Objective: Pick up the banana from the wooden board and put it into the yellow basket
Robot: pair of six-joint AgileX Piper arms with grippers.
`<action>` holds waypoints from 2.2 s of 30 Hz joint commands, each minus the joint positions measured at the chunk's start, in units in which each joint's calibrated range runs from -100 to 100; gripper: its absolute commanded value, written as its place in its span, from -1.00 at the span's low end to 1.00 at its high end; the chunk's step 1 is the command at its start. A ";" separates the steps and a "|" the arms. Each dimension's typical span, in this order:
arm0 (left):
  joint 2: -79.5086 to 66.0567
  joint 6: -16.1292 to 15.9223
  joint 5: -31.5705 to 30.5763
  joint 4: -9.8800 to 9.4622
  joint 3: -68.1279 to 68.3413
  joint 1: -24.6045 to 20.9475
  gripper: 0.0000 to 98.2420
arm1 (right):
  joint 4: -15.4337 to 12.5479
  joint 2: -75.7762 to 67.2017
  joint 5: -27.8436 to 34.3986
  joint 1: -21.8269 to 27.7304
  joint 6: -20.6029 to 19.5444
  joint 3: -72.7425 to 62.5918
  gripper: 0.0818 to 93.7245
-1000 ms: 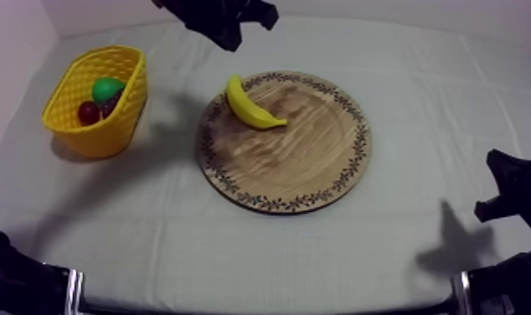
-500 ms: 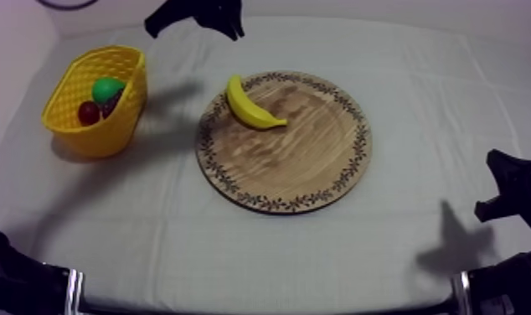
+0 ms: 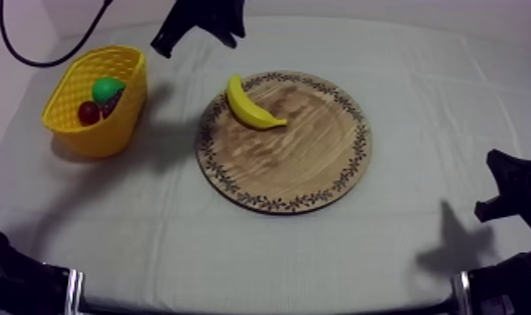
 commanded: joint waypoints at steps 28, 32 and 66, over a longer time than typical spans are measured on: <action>12.11 -2.17 -0.45 1.22 -0.59 -1.03 0.89 | -0.02 0.00 -0.03 0.00 -0.01 0.05 -0.99; 16.19 -3.08 -2.28 2.43 -0.75 -1.68 0.89 | -0.02 0.00 -0.03 0.00 -0.01 0.05 -0.99; 36.91 -12.26 -13.14 5.93 -12.05 -5.49 0.75 | -0.02 0.00 -0.03 0.00 -0.01 0.05 -0.99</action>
